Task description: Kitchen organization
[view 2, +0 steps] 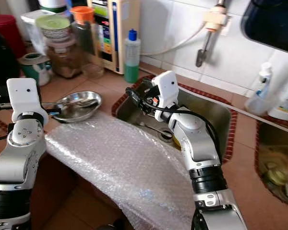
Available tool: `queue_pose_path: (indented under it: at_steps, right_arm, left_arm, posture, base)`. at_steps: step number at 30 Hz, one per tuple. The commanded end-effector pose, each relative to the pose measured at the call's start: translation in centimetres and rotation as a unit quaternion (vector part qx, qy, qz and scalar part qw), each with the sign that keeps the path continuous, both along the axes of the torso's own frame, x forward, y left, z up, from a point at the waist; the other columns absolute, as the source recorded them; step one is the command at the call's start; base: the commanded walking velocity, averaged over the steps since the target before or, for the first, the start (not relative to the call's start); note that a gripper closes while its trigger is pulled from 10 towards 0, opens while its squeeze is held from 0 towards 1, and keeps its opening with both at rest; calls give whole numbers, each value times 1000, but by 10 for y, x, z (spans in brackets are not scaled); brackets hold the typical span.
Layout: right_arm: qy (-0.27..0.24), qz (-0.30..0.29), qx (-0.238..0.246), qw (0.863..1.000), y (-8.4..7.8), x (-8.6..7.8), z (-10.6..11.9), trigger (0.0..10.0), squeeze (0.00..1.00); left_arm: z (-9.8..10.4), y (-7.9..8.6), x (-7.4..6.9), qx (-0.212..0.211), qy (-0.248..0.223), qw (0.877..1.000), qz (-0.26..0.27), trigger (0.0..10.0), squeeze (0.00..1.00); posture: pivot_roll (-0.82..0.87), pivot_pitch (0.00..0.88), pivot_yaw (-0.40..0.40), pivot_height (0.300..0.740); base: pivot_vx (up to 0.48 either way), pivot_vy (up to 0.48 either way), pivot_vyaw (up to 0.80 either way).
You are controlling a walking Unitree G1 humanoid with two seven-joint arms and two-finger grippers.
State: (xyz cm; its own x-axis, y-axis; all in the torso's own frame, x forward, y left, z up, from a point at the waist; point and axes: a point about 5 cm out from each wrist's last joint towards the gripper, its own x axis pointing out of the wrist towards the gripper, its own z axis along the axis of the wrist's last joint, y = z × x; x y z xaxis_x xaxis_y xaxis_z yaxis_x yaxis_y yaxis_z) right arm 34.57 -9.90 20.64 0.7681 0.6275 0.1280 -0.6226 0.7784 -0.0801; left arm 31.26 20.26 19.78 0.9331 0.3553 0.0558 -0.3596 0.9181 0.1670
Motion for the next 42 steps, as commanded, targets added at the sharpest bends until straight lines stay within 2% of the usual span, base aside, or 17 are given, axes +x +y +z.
queue_pose_path:
  at_steps: [1, 6, 23, 31, 40, 42]
  right_arm:
    - [-6, -23, 9, 1000, -7, 4, 6, 10000, 0]
    - [-7, -29, 11, 999, -8, 5, 7, 10000, 0]
    - [-8, -42, 11, 999, -13, 6, 8, 10000, 0]
    - [-11, -53, 11, 998, -17, 8, 9, 10000, 0]
    - [-14, -64, 6, 998, -21, 11, 12, 10000, 0]
    - [-14, -65, 5, 998, -21, 12, 13, 10000, 0]
  left_arm:
    - [2, -3, 3, -2, 5, 1000, -14, 10000, 0]
    - [6, -2, 5, -1, -2, 1000, -12, 10000, 0]
    - [8, -2, 9, -3, 2, 1000, -11, 10000, 0]
    - [13, -8, 13, 21, -5, 999, -26, 10000, 0]
    - [15, -14, 18, 7, -2, 999, -46, 10000, 0]
    - [15, -17, 21, 13, 11, 998, -67, 10000, 0]
  posture:
    - [164, 0, -46, 740]
    - [161, 0, -43, 740]
    - [154, 0, -34, 740]
    - [151, 0, -33, 740]
    - [150, 0, -38, 740]
    - [153, 0, -42, 740]
  base:
    - [0, 0, 0]
    - [0, 99, 0]
    - [0, 365, 0]
    - [0, 0, 0]
    - [0, 0, 0]
    - [0, 0, 0]
